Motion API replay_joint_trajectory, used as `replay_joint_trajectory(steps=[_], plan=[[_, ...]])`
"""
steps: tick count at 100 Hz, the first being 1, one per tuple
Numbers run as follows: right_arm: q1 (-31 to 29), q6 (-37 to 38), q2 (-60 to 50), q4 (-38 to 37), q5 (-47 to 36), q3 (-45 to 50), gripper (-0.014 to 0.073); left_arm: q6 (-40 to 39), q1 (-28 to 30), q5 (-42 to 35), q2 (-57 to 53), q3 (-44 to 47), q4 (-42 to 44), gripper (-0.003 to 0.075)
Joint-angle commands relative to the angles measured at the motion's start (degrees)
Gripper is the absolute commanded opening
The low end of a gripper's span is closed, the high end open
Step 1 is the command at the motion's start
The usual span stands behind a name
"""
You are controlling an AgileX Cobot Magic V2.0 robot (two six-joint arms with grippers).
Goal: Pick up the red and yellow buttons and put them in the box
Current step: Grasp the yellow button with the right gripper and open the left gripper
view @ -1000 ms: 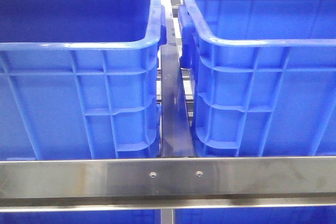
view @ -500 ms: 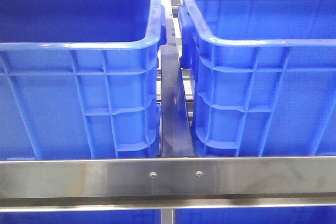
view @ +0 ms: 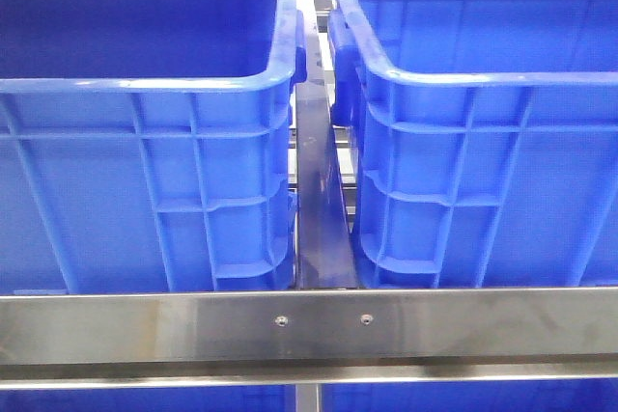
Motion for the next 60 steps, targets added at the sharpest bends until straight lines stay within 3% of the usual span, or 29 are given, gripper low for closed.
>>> replay_joint_trajectory(steps=[1,36,60], plan=[[-1.54,-1.07,-2.56,3.43,0.35,-1.99,0.0120,-4.84,0.11,-7.20,-2.59,-0.66,0.20,0.0536],[-10.65,-1.13,-6.07,2.58,2.26,-1.88,0.0120,-20.23,0.11,-28.18,-15.46,12.50,11.45,0.0536],[-20.40,-1.13,-7.34,2.04,6.60,-1.60,0.0120,-26.86,0.11,-35.28,-24.10,19.58,15.62,0.0536]])
